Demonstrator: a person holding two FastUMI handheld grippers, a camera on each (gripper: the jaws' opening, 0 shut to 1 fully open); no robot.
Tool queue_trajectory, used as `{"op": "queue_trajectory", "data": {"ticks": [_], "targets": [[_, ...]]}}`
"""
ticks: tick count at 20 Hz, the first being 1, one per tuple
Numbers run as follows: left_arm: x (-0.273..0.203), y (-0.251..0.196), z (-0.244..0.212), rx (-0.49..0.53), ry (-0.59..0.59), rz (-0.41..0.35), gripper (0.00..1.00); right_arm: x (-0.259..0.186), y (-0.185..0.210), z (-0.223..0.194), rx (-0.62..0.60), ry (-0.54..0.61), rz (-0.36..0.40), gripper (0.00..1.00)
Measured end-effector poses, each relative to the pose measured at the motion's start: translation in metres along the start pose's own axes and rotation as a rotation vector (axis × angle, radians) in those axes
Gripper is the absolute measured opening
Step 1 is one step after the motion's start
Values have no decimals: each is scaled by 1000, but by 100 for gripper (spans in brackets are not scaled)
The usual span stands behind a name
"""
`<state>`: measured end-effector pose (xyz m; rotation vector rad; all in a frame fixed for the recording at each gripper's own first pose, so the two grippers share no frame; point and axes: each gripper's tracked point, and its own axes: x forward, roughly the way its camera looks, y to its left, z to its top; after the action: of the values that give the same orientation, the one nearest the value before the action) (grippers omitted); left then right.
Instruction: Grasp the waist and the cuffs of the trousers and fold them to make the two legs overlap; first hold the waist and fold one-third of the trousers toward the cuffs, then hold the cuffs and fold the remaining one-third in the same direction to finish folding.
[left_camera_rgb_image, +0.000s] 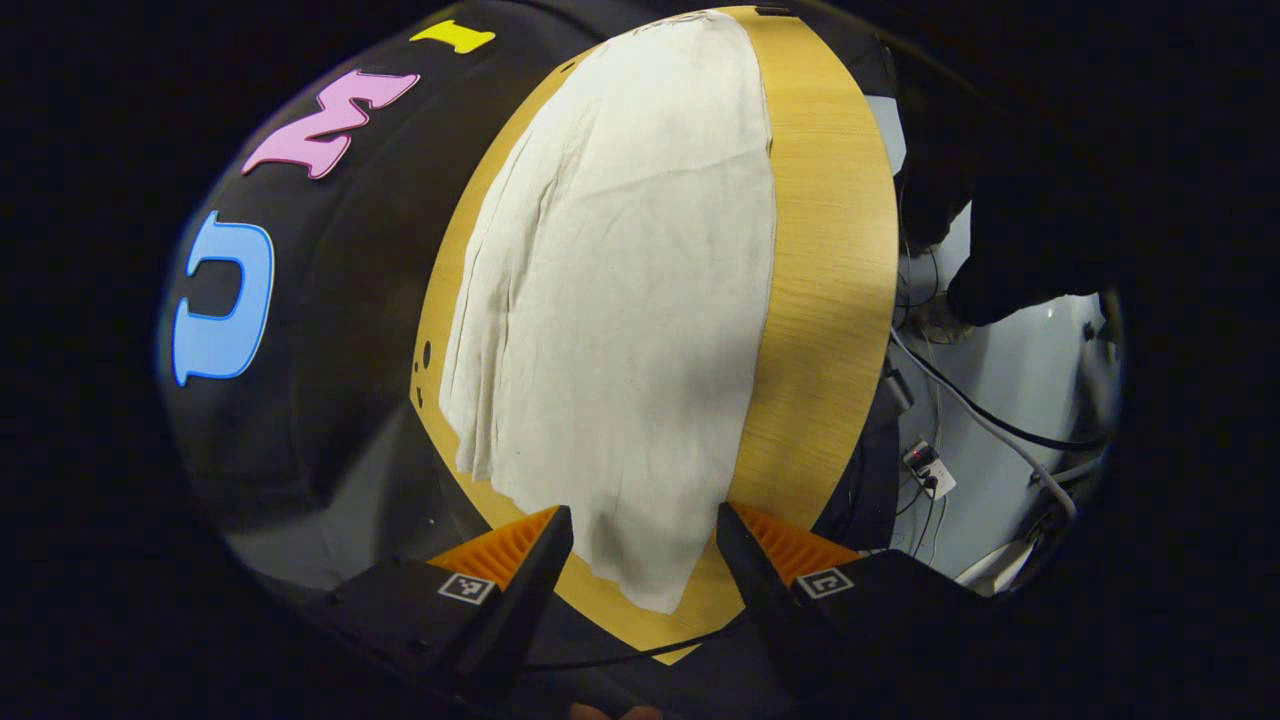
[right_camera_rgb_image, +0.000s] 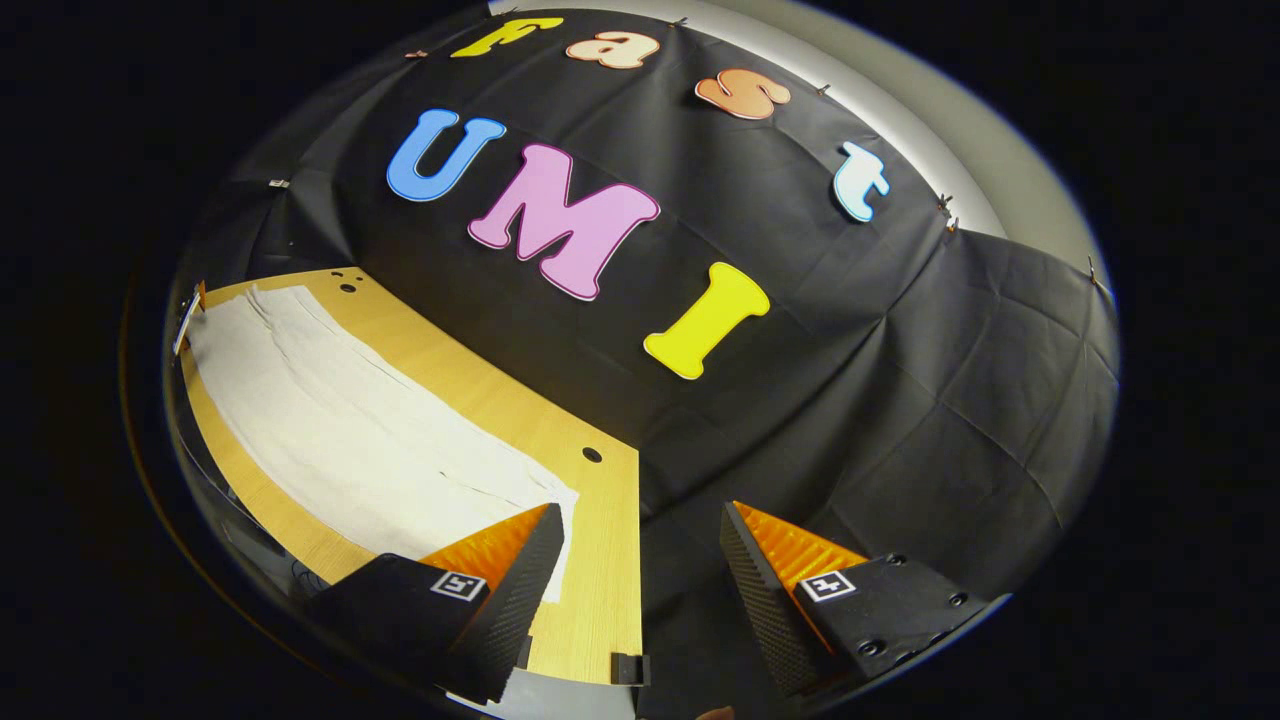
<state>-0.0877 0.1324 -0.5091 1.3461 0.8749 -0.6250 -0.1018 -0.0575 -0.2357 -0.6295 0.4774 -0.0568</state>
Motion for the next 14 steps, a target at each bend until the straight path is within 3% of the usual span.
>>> {"op": "queue_trajectory", "data": {"ticks": [4, 8, 9, 10, 11, 12, 14], "targets": [[25, 16, -6, 66, 51, -24, 89, 17, -1, -8, 21, 26, 7, 97], [51, 32, -11, 22, 112, -60, 52, 27, -1, -4, 18, 18, 17, 97], [54, 31, -12, -8, 132, -82, 51, 30, 0, -7, 9, 24, 22, 97], [55, 32, -13, -30, 153, -102, 33, 33, 2, -12, -6, 35, 34, 97], [57, 32, -13, -42, 161, -122, 27, 35, 6, -19, -33, 46, 51, 97], [59, 31, -13, -44, 165, -134, 14, 38, 8, -26, -75, 59, 67, 97], [58, 32, -10, -32, 160, -126, 9, 45, 17, -45, -179, 88, 115, 97]]}}
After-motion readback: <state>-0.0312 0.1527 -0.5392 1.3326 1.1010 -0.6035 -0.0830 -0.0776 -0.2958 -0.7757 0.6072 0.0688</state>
